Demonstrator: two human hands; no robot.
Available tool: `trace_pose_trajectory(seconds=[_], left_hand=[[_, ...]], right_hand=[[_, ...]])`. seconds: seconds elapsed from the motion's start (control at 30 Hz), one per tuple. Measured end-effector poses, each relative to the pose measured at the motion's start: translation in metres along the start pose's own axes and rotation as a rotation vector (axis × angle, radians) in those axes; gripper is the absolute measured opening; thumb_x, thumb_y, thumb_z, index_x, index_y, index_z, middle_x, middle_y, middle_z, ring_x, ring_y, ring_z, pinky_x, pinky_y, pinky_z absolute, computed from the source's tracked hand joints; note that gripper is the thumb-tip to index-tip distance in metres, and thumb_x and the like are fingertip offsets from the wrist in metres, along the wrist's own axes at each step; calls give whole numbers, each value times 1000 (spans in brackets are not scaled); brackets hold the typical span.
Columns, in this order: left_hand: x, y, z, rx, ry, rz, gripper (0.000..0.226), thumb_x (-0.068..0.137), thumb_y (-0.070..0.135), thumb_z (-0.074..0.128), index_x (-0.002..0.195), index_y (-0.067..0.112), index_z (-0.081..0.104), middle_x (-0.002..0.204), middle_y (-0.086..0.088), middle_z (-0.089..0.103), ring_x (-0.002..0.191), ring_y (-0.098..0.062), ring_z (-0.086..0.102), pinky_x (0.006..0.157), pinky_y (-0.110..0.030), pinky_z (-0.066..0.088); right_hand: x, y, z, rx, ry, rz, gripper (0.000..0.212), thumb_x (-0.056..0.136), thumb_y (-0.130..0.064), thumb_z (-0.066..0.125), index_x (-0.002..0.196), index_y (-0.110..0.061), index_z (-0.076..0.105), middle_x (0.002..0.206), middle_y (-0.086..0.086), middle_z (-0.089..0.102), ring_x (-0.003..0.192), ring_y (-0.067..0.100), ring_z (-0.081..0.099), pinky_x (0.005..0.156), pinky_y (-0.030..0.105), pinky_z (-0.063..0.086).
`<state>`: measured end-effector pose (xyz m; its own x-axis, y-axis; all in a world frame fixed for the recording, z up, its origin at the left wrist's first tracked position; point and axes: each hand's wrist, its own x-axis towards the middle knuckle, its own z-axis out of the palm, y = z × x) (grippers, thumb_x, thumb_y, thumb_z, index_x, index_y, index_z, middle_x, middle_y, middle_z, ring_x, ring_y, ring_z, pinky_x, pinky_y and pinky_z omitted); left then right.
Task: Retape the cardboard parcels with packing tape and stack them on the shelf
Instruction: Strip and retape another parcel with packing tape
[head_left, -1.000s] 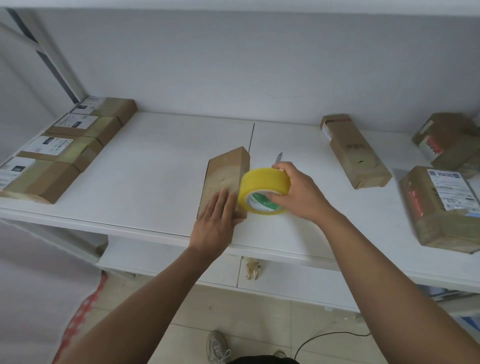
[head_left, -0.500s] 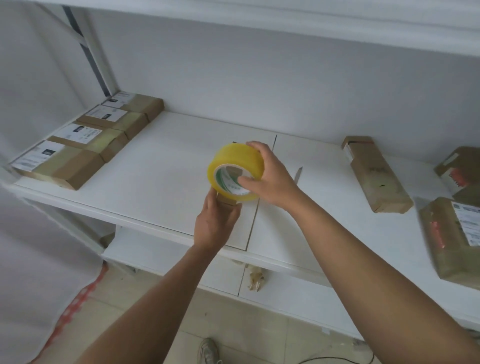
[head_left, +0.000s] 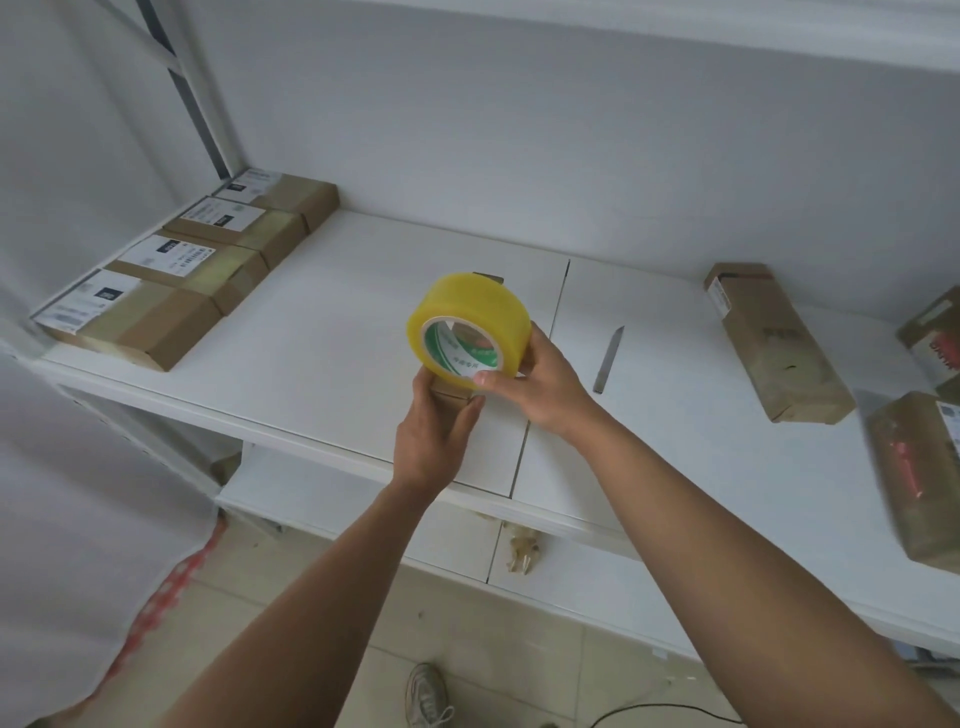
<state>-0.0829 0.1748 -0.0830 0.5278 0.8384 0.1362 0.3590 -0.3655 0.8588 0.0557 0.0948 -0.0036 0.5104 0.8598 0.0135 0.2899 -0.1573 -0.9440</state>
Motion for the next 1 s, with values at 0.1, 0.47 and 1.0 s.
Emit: trace_pose_trajectory(seconds=[0.1,0.47,1.0], left_hand=[[-1,0,2,27,10,38,65,87,62,54,138,36,23,115,-2,67,94,-36,67,81,-47,56],[-2,1,2,-3,87,104,58,90,50,63,136,35,30,129,-1,62,101,-29,66,80,-42,57],[20,-15,-26,394,-32,674,69,100,60,36,148,10,42,162,-6,28,111,-29,66,65,-40,61]], right_hand=[[0,1,-6,-32,-5,-7,62,80,-25,83,131,-26,48,116,-11,64,107,3,63,84,20,53],[-11,17,-40,-157,30,20,66,69,-38,77,127,-20,53,111,-1,67,99,14,66,83,32,55],[-18,52,-46,-157,-1,108,60,79,-29,80,131,-24,50,115,-4,66,103,12,64,89,39,56]])
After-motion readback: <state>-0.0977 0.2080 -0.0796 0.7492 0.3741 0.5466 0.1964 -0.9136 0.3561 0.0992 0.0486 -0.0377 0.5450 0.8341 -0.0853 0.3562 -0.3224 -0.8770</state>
